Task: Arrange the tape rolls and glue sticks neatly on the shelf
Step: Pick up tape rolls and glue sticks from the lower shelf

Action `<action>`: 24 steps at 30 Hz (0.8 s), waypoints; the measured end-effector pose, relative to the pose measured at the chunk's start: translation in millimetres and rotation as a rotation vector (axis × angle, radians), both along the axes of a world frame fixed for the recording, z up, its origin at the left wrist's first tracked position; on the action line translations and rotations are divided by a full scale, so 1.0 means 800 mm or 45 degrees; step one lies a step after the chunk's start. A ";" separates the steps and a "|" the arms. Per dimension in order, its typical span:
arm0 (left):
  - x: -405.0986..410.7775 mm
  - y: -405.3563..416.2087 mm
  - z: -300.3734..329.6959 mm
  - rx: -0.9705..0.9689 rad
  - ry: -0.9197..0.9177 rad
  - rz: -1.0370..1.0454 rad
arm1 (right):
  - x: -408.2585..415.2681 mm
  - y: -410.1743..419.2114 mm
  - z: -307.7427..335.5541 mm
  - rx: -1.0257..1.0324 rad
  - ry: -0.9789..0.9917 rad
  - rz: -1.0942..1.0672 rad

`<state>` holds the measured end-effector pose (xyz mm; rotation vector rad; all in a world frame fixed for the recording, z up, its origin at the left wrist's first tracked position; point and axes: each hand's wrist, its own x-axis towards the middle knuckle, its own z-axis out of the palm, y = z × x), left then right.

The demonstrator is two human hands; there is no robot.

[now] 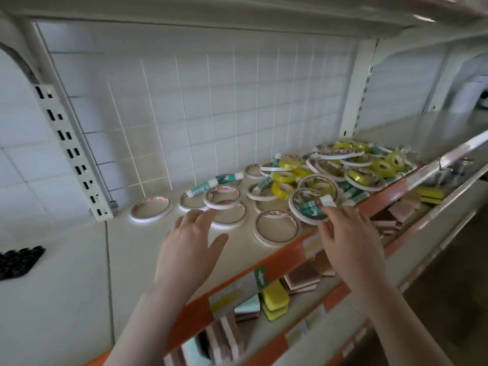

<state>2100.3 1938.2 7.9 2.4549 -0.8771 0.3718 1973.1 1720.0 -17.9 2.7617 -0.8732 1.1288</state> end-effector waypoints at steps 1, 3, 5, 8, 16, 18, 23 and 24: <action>0.003 -0.008 0.000 0.006 0.005 0.016 | 0.005 -0.012 0.000 0.003 0.006 0.002; 0.007 -0.025 0.002 0.000 0.015 0.061 | 0.015 -0.036 0.001 0.003 0.025 0.031; 0.010 -0.043 0.001 -0.007 0.015 0.104 | 0.023 -0.063 0.002 0.036 0.040 0.092; 0.006 -0.069 -0.003 -0.010 0.022 0.172 | 0.030 -0.101 0.001 0.102 0.051 0.199; -0.027 -0.165 -0.001 -0.002 0.063 0.300 | 0.021 -0.198 -0.015 0.070 -0.079 0.477; -0.035 -0.184 0.001 0.003 0.038 0.288 | 0.019 -0.216 -0.016 0.061 -0.088 0.509; -0.046 -0.221 0.005 0.028 -0.063 0.109 | 0.022 -0.241 -0.017 0.037 -0.105 0.579; -0.047 -0.228 0.006 0.051 -0.074 0.060 | 0.022 -0.244 -0.019 0.031 -0.107 0.587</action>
